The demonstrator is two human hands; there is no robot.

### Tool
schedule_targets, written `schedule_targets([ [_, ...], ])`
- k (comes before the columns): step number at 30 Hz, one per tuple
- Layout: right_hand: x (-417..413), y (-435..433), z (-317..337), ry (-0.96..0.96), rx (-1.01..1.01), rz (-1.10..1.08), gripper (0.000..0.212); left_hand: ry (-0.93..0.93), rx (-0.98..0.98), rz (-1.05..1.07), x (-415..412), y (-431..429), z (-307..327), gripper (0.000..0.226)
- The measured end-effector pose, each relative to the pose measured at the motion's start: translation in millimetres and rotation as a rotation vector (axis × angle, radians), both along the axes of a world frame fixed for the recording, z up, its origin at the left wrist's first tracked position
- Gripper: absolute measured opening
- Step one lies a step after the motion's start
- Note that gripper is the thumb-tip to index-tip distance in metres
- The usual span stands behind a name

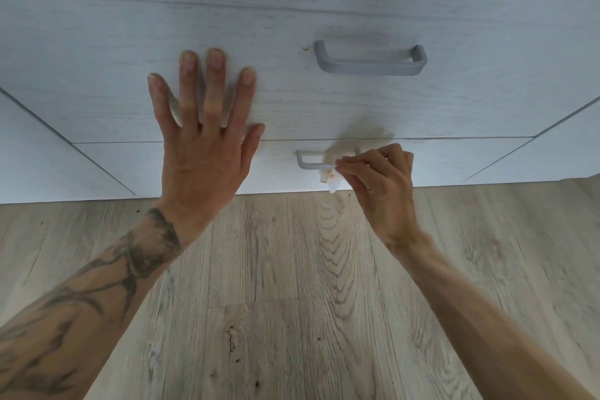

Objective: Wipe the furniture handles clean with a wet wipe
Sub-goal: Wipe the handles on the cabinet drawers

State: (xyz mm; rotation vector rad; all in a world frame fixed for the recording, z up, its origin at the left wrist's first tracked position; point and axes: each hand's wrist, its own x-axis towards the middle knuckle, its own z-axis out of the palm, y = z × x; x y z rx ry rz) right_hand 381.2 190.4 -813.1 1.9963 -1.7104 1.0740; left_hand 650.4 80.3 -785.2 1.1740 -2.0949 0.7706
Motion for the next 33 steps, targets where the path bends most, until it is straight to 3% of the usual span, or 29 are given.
schedule_targets([
  [4,-19,16,1,-0.095,0.025,-0.094,0.006,-0.005,-0.003,0.003,1,0,0,0.086],
  [13,12,12,17,-0.860,0.199,-0.244,0.022,0.005,-0.016,-0.001,-1,0,-1,0.086],
  [17,24,8,17,-1.132,0.262,-0.229,0.003,0.004,-0.007,0.004,-1,1,0,0.086],
  [19,24,1,20,-1.224,0.258,-0.258,0.012,0.006,-0.002,-0.003,-1,1,0,0.085],
  [33,33,1,24,-1.327,0.237,-0.342,0.003,0.006,-0.009,0.002,-2,0,-1,0.085],
])
